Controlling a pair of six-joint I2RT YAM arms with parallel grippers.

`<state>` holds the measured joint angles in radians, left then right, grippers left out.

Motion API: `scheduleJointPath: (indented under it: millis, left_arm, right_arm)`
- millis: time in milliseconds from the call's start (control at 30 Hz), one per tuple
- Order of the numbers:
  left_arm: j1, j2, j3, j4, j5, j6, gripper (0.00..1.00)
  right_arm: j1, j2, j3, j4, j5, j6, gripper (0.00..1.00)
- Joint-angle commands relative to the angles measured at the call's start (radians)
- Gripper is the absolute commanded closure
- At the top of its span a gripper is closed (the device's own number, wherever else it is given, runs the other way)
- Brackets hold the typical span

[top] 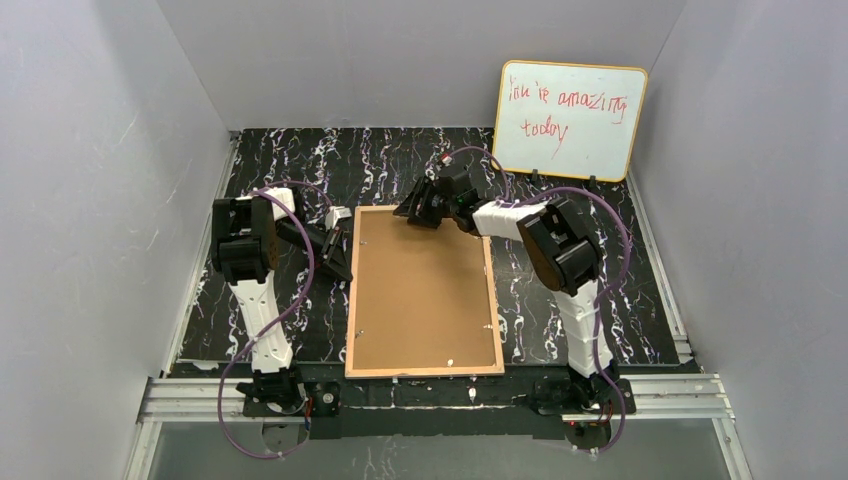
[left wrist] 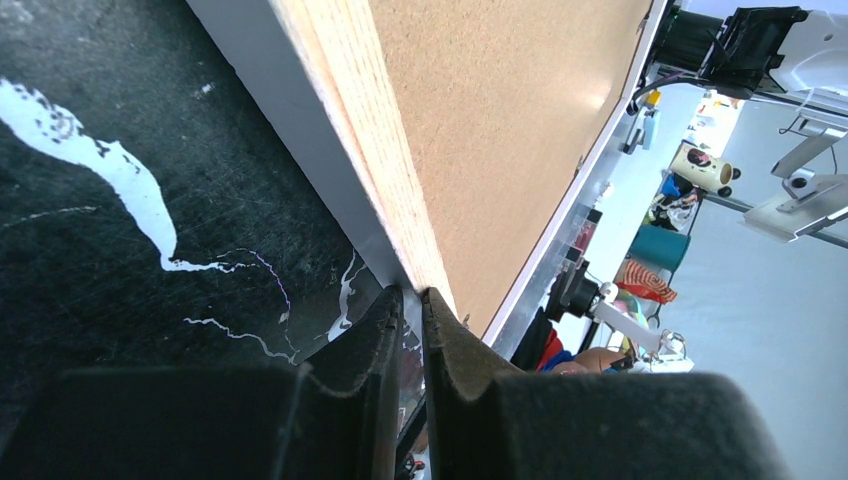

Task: Put the photo into the frame
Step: Adjust the photo frame at the center of the board.

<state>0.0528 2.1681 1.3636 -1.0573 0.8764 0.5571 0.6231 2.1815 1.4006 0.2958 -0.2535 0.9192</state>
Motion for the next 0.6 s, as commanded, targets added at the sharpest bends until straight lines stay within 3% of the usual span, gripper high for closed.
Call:
scheduleJointPath:
  millis: [0,567]
  left_arm:
    - [-0.027,0.034,-0.008,0.103,-0.084,0.060,0.91]
    - [-0.027,0.039,-0.007,0.102,-0.083,0.070,0.91]
  right_arm:
    - [0.003,0.068,0.050,-0.014,0.002,0.012,0.38]
    - [0.004,0.143,0.133,-0.009,-0.001,0.037,0.40]
